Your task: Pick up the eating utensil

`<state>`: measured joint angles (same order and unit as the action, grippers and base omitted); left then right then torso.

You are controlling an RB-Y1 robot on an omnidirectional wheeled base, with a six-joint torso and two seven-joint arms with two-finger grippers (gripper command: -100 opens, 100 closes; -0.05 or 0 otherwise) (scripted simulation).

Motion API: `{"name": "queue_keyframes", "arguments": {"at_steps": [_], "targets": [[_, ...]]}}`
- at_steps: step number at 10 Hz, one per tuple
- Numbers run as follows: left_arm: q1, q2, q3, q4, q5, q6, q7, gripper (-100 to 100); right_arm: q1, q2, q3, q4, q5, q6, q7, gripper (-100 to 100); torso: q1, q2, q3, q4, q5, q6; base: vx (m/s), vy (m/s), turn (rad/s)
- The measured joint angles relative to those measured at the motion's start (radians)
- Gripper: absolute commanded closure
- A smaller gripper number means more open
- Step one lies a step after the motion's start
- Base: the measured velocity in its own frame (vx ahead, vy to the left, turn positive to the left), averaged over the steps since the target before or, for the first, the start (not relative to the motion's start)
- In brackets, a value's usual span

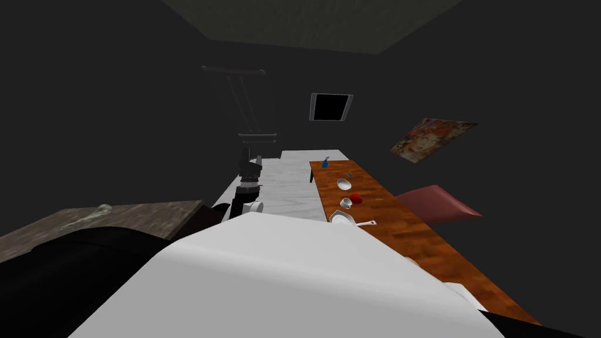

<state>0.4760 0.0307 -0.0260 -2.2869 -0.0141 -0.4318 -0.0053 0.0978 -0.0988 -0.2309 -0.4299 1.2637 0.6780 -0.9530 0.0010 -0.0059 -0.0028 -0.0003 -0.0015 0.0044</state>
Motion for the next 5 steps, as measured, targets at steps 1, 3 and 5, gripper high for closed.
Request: {"name": "queue_keyframes", "arguments": {"at_steps": [1, 3, 5], "targets": [[0.000, 0.000, 0.000, 0.000, 0.000, 0.000, 0.000, 0, 0.010, -0.002, -0.026, -0.056, -0.030, -0.007, 0.065, 100, 0.002, 0.001, 0.001, 0.000, 0.001, 0.000, -0.032, 0.076, -0.040], [0.000, 0.000, 0.000, 0.000, 0.000, 0.000, 0.000, 0, -0.011, -0.018, -0.034, -0.035, -0.031, -0.022, 0.089, 100, -0.001, 0.000, 0.000, 0.000, 0.000, 0.000, -0.027, 0.046, -0.055], [0.000, 0.000, 0.000, 0.000, 0.000, 0.000, 0.000, 0, -0.023, -0.025, -0.041, -0.031, -0.037, -0.026, 0.109, 0, -0.004, -0.001, -0.001, 0.000, 0.000, 0.000, -0.004, 0.006, -0.001]]}}
